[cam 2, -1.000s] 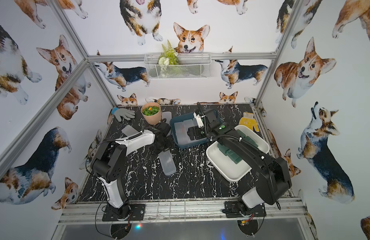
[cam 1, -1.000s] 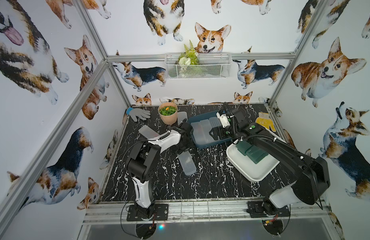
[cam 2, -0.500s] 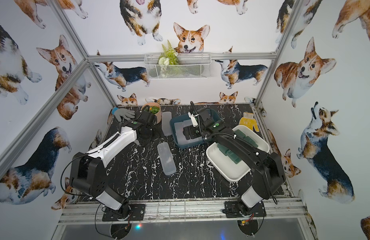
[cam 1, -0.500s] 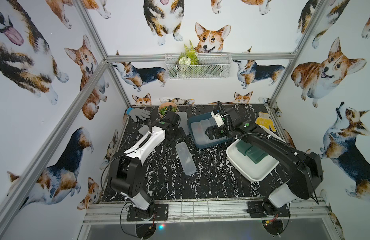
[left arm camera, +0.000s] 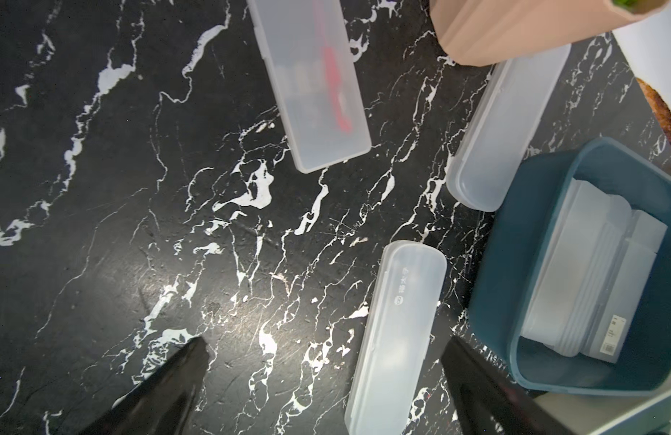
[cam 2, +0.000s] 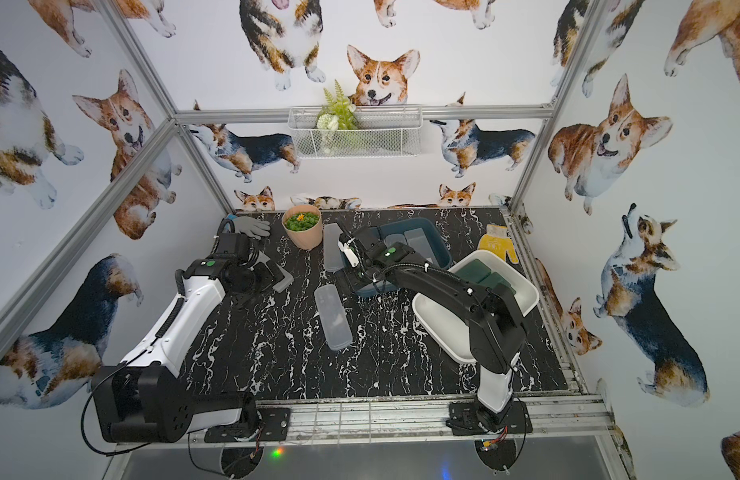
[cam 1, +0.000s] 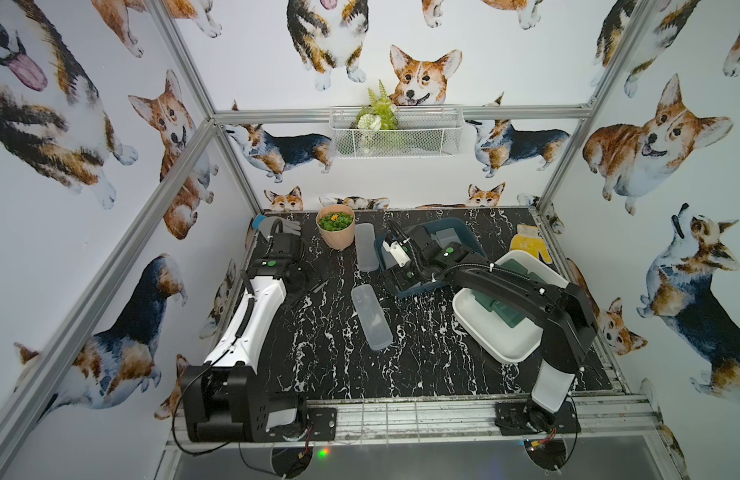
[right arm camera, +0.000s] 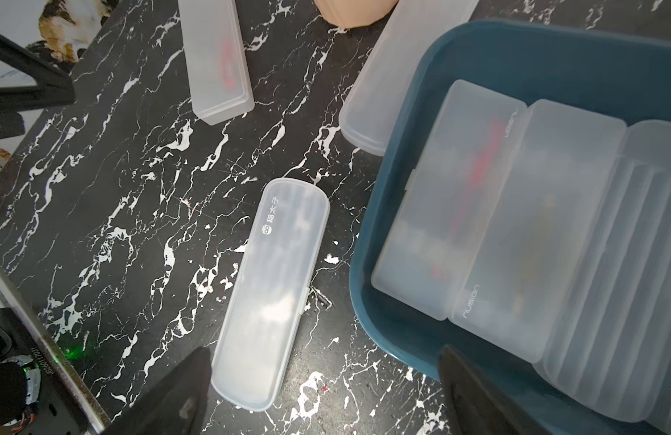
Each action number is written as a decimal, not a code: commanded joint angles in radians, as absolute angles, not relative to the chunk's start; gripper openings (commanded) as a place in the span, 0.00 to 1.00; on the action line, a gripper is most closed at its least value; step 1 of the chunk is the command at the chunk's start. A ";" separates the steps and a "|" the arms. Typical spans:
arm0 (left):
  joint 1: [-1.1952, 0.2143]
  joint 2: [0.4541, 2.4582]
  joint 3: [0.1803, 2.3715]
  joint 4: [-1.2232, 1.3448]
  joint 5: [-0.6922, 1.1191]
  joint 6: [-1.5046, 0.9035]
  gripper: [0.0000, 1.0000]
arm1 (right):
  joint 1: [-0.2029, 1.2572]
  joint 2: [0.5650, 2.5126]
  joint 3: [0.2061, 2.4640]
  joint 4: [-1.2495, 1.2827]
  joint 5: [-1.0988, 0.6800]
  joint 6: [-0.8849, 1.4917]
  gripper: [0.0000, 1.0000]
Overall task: Place the pencil cases by color into the storage box
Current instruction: Pick up the pencil case from the center of the board.
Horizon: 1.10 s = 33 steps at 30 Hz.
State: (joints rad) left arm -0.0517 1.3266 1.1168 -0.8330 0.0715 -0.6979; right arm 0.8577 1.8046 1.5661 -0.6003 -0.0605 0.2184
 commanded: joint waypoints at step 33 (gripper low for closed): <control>-0.101 1.270 0.940 -0.913 -0.033 -0.666 1.00 | 1.076 2.087 1.688 -0.695 0.188 0.519 0.94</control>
State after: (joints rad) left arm -0.0990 1.2587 0.9295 -0.8967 -0.0051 -0.6735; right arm 1.0721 2.0663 1.6711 -0.6785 0.1261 0.4015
